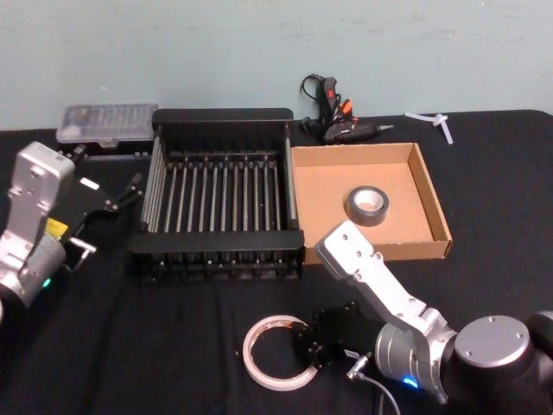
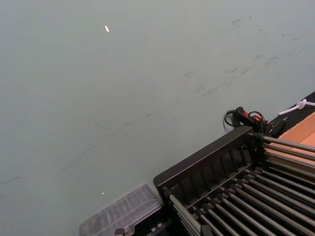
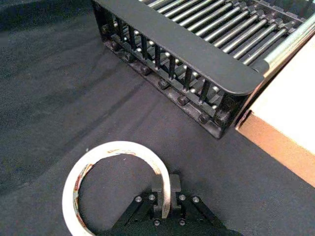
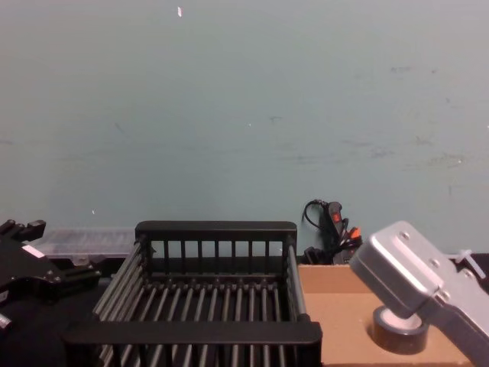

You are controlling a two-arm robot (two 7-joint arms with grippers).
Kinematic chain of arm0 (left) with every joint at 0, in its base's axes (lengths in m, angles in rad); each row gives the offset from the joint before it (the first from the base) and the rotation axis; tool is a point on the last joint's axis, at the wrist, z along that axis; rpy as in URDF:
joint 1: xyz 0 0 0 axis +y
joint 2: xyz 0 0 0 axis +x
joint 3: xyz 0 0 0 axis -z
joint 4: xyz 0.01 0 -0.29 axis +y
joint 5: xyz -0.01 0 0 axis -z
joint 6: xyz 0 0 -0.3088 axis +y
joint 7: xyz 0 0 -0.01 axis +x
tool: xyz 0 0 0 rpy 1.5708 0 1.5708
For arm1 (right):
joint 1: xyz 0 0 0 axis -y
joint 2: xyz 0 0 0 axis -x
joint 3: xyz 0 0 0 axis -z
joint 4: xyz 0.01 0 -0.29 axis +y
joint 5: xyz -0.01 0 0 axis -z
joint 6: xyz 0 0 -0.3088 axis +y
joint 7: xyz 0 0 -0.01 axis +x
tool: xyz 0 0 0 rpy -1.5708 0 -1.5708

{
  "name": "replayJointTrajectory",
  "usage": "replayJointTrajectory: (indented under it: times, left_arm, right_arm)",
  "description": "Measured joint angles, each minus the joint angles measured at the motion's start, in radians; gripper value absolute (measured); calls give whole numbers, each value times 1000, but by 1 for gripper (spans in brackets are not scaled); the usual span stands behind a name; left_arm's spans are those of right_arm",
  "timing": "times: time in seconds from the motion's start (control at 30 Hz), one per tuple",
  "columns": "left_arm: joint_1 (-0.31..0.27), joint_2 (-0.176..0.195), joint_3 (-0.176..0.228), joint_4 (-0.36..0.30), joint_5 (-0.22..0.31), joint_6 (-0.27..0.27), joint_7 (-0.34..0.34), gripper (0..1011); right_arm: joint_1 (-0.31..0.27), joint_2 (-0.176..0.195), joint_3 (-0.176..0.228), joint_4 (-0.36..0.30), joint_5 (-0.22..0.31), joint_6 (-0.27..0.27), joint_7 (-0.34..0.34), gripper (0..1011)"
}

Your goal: Pick up the white tape and place it into the black box , Pick up the silver tape and place it into the brown box.

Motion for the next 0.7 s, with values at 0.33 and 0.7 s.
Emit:
replayJointTrajectory:
  times: [0.33, 0.7]
  left_arm:
    - [0, 0, 0, 0, 0, 0, 0, 1001]
    - [0, 0, 0, 0, 0, 0, 0, 1001]
  right_arm:
    - [0, 0, 4, 0, 6, -1, 3, 98]
    - [1, 15, 19, -27, 44, -17, 22, 98]
